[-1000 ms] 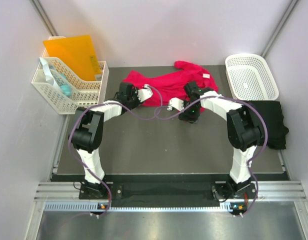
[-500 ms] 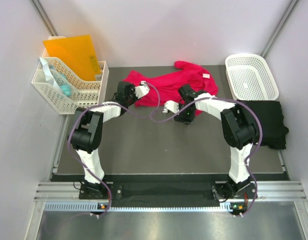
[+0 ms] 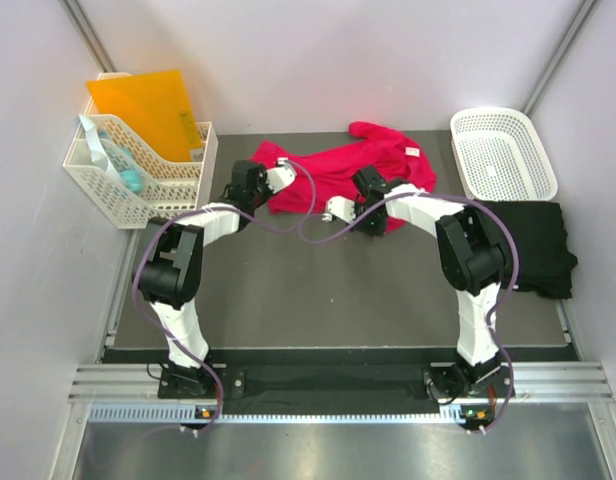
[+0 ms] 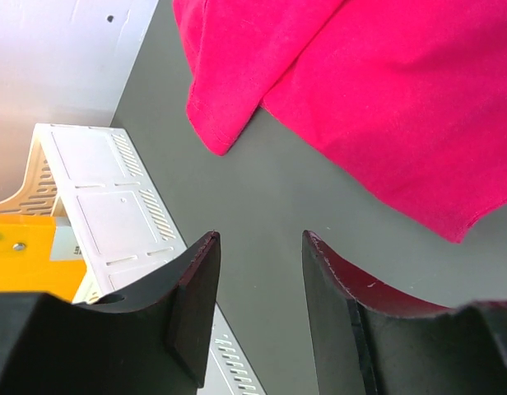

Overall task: Fold and stack the t-shirts
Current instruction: Flatten the tshirt out

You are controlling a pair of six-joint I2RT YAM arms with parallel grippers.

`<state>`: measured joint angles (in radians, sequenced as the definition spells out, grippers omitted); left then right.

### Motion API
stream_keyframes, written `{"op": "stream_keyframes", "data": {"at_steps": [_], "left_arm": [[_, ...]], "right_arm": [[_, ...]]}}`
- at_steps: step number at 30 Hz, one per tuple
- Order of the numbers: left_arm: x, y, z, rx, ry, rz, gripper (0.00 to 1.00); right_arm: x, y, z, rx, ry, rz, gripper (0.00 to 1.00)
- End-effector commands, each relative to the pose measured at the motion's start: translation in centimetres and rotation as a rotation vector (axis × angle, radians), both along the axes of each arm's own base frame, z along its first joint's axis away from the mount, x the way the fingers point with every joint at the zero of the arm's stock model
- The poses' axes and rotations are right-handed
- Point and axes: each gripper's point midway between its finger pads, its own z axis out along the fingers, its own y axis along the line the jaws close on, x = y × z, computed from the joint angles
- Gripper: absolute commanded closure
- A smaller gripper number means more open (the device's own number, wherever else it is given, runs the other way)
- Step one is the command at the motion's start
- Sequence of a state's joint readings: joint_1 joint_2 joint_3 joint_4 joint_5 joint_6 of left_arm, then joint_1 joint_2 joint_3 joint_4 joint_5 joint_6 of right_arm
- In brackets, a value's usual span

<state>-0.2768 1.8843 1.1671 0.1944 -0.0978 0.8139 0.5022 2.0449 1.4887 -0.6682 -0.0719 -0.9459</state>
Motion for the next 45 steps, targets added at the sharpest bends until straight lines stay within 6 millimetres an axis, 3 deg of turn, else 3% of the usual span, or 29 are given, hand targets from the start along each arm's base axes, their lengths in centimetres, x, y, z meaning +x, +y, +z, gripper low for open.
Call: {"op": "stream_keyframes", "data": {"at_steps": [1, 3, 5, 10, 14, 17, 22, 29, 32, 45], "left_arm": [[0.2, -0.4, 2.2, -0.018, -0.065, -0.030, 0.51], [0.0, -0.4, 1.5, -0.014, -0.045, -0.043, 0.51], [-0.3, -0.7, 1.0, -0.020, -0.029, -0.058, 0.51], [-0.9, -1.2, -0.1, -0.026, 0.004, -0.089, 0.53], [-1.3, -2.0, -0.8, -0.043, 0.040, -0.133, 0.54], [-1.6, -3.0, -1.3, -0.070, 0.077, -0.179, 0.55], [-2.3, -5.7, -2.2, -0.133, 0.150, -0.286, 0.55], [-2.4, -9.2, -3.3, -0.143, 0.183, -0.364, 0.55], [-2.4, -10.4, -3.4, -0.145, 0.186, -0.387, 0.55], [-2.6, -8.4, -5.1, -0.036, 0.180, -0.341, 0.56]], "right_arm": [[2.1, -0.7, 2.2, -0.067, -0.102, -0.012, 1.00], [3.2, -1.9, 4.1, -0.114, -0.166, -0.030, 1.00], [4.7, -2.5, 7.2, -0.109, -0.243, -0.058, 1.00], [8.4, -6.0, 14.1, -0.145, -0.413, -0.182, 1.00], [10.6, -8.2, 18.3, -0.177, -0.546, -0.257, 1.00], [12.0, -9.3, 20.0, -0.199, -0.626, -0.300, 1.00], [14.3, -10.9, 22.0, -0.212, -0.750, -0.388, 1.00], [17.8, -13.9, 26.4, -0.279, -0.981, -0.510, 1.00], [18.6, -14.6, 27.0, -0.292, -1.006, -0.528, 1.00], [19.2, -15.6, 26.6, -0.298, -1.010, -0.541, 1.00]]}}
